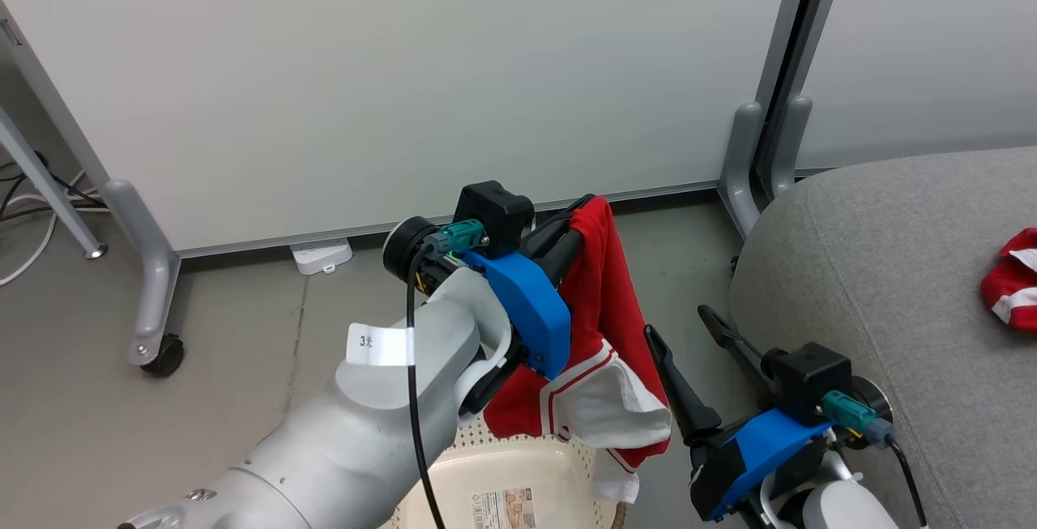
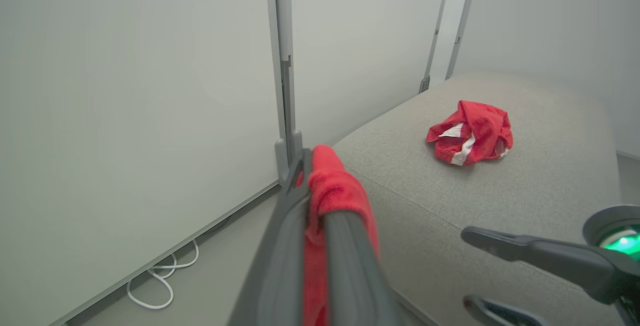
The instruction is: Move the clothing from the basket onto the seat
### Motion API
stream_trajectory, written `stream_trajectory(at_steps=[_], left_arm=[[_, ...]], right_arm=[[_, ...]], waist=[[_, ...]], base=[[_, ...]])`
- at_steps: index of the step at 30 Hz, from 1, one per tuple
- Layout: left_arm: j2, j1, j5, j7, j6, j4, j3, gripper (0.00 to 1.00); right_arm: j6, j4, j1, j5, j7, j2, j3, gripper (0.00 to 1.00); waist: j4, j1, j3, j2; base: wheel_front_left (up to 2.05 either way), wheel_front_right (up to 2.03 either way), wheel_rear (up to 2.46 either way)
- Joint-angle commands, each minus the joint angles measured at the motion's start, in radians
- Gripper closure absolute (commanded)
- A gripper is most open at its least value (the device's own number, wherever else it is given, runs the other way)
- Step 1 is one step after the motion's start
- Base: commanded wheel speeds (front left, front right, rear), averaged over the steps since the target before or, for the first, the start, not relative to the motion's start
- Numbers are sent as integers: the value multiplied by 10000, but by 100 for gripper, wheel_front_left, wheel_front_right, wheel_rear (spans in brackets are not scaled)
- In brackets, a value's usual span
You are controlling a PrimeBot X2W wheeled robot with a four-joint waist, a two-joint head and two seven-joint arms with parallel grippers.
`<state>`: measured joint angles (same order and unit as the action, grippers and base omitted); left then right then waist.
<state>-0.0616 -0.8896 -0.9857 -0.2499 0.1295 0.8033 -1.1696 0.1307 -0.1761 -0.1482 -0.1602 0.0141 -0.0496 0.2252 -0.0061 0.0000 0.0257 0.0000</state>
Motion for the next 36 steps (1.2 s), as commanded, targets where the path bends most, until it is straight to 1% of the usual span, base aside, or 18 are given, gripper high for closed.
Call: stream_trajectory(at_steps=[1,6,10,17,24,25,30,36], left_arm=[[0,-178,-106,-20,16,30,-56,100],[31,-189,-264,-33,16,81,-262,100],[36,-242,-375,-46,16,128,-354,100],[63,-331,-536,-74,16,48,-556,100],[93,-351,-632,-15,16,-181,-776,100],[93,-351,-632,-15,16,-181,-776,100],[106,-348,-634,72,16,-336,-904,100],[112,-284,-673,155,16,-493,-989,100]], right_arm=[[1,16,165,-37,-21,-14,40,0],[1,-114,-29,-163,-110,-14,365,0],[1,-514,-445,-337,-283,-16,767,0],[1,-2188,-1795,-658,-163,-18,1662,0],[3,-3718,-2919,-1074,179,-11,2038,0],[3,-3718,-2919,-1074,179,-11,2038,0],[3,-4593,-3546,-1379,385,-16,2366,0],[1,-5442,-4185,-1863,482,-15,2974,0]], waist=[[-6,0,-20,0],[-28,0,-67,0],[-60,0,-112,0],[-36,0,-218,0],[121,0,-247,0],[121,0,-247,0],[178,0,-237,0],[185,0,-196,0]], base=[[0,0,0],[0,0,0],[0,0,0],[0,0,0],[0,0,0],[0,0,0],[0,0,0],[0,0,0]])
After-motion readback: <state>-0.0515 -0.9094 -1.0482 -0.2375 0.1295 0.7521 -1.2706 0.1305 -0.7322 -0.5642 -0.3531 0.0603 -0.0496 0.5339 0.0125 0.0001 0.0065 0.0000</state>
